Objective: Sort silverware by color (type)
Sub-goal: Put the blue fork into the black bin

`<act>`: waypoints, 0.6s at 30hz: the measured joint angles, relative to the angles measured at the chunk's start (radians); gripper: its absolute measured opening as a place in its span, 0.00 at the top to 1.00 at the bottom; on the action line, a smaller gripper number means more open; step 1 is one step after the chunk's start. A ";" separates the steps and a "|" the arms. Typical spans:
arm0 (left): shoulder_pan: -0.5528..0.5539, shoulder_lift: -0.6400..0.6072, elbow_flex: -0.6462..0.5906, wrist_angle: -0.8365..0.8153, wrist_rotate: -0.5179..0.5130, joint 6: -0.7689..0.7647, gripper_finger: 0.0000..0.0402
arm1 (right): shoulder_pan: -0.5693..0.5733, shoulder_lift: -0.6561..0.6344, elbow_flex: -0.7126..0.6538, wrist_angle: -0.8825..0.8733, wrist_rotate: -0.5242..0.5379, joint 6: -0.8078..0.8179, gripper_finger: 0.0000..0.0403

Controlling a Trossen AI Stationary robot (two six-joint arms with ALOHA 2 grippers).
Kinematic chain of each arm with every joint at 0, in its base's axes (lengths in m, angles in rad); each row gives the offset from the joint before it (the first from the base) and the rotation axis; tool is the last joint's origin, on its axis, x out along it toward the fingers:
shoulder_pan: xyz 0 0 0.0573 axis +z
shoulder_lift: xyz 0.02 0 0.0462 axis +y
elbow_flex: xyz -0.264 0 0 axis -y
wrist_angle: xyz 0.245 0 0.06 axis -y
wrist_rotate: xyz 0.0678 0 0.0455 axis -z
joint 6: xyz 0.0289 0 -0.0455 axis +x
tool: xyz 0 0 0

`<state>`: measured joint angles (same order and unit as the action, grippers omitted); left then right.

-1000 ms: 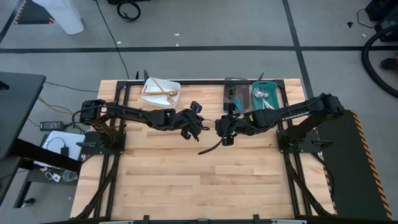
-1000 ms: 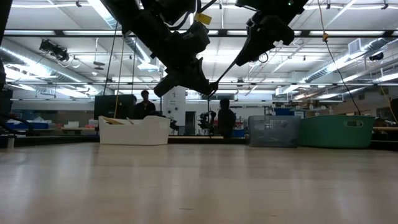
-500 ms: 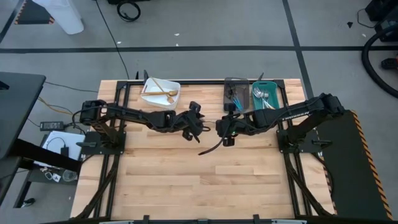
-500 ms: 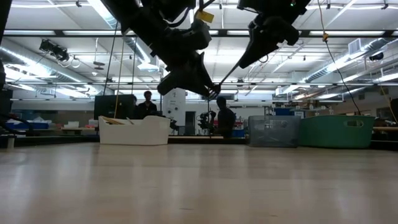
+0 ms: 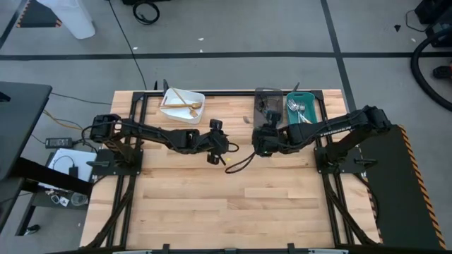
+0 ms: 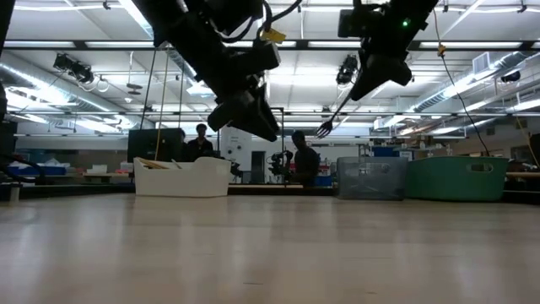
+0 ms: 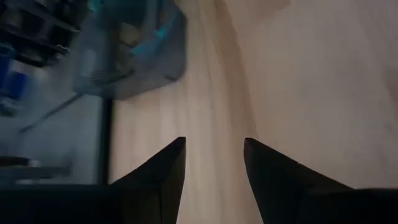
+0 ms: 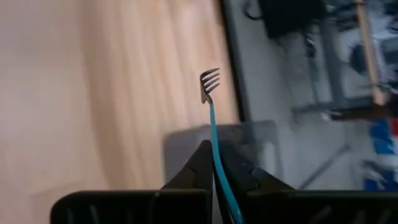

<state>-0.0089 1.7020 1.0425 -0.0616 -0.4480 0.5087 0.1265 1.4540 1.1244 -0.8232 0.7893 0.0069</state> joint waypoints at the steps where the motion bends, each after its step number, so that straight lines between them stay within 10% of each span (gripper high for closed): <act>1: 0.001 0.000 -0.007 0.000 0.018 -0.014 0.58 | 0.000 0.000 0.000 -0.014 0.023 0.011 0.97; 18: -0.002 0.000 -0.143 0.324 0.321 -0.183 0.65 | -0.112 -0.001 -0.055 -0.069 0.134 0.017 0.97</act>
<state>-0.0105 1.7020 0.9000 0.2628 -0.1269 0.3254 0.0147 1.4532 1.0695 -0.8921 0.9234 0.0236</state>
